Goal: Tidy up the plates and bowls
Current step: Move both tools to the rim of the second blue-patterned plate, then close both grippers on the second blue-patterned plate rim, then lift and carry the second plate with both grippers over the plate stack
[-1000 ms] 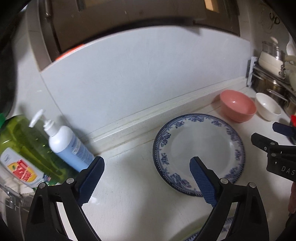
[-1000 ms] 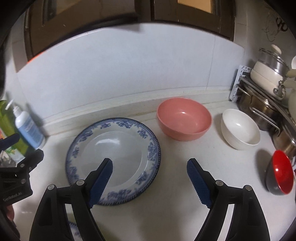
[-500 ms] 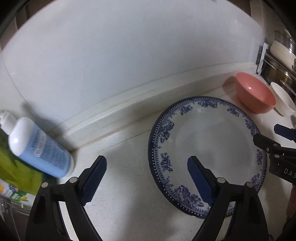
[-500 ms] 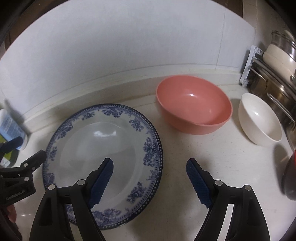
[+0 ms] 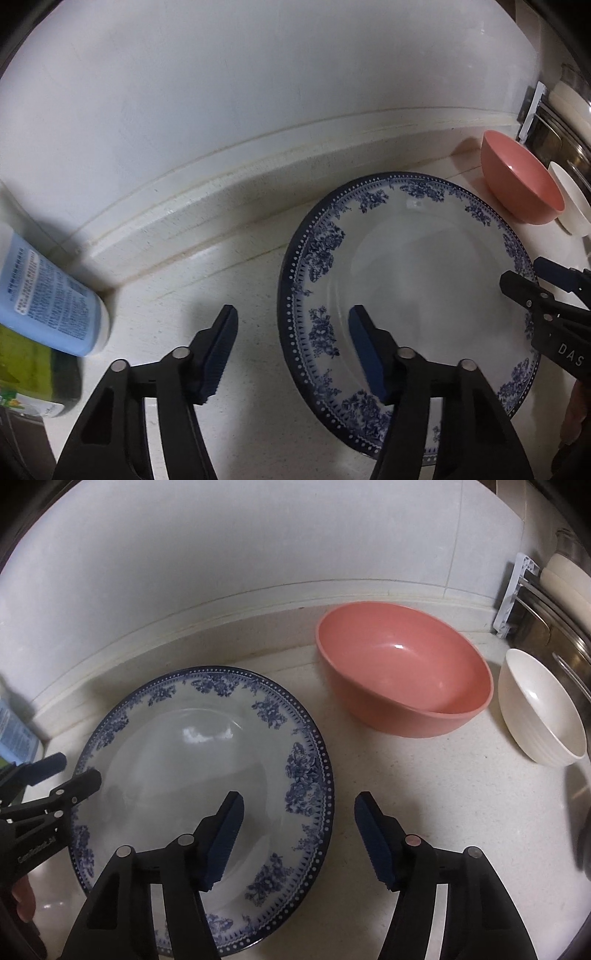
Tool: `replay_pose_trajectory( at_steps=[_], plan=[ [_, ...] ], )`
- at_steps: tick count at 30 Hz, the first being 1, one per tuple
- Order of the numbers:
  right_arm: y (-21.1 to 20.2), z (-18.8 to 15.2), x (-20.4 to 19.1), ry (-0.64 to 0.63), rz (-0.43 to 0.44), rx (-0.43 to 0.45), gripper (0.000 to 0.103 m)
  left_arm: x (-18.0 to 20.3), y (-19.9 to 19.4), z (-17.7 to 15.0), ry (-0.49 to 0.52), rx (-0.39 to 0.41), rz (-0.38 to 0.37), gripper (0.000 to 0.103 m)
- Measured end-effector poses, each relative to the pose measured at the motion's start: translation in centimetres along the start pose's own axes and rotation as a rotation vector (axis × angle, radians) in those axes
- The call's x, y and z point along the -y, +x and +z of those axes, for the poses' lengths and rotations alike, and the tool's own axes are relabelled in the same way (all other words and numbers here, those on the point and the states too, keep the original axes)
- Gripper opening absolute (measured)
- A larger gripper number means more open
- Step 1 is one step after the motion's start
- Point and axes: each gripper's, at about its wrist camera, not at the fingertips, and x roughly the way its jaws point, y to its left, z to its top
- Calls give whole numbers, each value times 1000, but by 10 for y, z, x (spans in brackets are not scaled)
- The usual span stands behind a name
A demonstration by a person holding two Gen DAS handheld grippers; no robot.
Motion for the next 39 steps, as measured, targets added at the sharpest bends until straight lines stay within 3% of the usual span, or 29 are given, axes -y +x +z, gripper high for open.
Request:
replay_pose_trajectory(
  at_steps=[9, 15, 39],
  plan=[
    [5, 1, -4, -19, 6, -5, 46, -2, 5, 1, -33, -16, -85, 38],
    [4, 2, -3, -11, -1, -18, 38, 2, 3, 1, -30, -18, -56, 37],
    [-68, 1, -11, 8, 7, 35, 36, 15, -61, 6, -46, 6, -16, 36]
  ],
)
